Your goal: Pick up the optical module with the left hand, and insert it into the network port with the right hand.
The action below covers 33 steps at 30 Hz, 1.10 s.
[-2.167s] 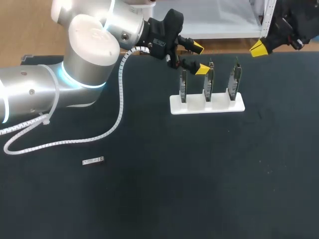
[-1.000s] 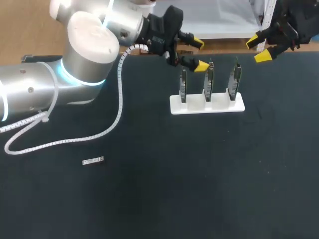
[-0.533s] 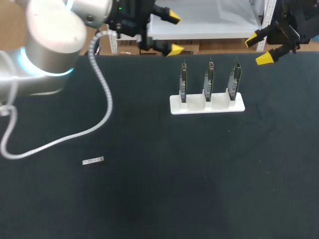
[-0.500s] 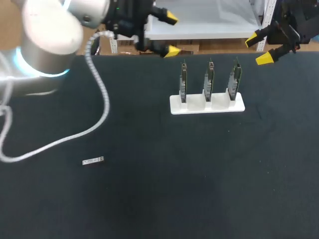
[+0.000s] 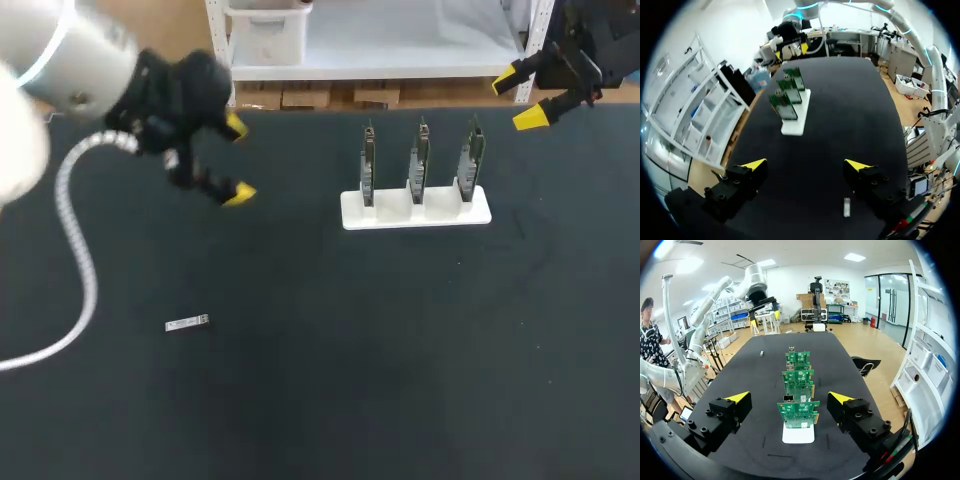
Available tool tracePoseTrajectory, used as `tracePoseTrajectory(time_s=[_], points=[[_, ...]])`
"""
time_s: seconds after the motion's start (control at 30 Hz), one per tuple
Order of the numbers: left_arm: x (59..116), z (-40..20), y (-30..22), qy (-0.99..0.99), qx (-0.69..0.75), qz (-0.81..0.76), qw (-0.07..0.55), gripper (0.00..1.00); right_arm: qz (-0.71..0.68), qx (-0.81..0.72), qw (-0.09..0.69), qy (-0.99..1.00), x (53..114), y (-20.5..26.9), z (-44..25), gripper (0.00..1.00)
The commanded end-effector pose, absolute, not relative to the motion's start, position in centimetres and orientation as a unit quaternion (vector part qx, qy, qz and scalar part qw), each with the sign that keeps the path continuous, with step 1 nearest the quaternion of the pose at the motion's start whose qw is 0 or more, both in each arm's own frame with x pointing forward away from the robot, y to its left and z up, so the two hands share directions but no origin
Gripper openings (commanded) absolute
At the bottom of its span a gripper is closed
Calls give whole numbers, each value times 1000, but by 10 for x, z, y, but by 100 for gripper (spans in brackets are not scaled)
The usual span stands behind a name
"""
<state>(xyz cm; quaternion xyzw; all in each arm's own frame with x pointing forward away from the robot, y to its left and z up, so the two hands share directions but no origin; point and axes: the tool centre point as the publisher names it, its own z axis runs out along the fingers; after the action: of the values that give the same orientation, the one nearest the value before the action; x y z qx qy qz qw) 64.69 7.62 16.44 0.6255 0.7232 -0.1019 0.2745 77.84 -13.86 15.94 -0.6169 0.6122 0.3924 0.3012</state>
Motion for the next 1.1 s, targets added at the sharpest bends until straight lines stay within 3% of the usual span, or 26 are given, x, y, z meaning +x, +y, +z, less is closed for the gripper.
tracePoseTrajectory(time_s=[0.03,0.43,1.1], points=[[587,178,108,751,614,-25,240,100,390,-616,303,613,775,-138,159,100],[557,135,144,764,633,-7,123,100,390,-616,303,613,775,-138,159,100],[542,56,152,767,641,-20,18,100,390,-616,303,613,775,-138,159,100]])
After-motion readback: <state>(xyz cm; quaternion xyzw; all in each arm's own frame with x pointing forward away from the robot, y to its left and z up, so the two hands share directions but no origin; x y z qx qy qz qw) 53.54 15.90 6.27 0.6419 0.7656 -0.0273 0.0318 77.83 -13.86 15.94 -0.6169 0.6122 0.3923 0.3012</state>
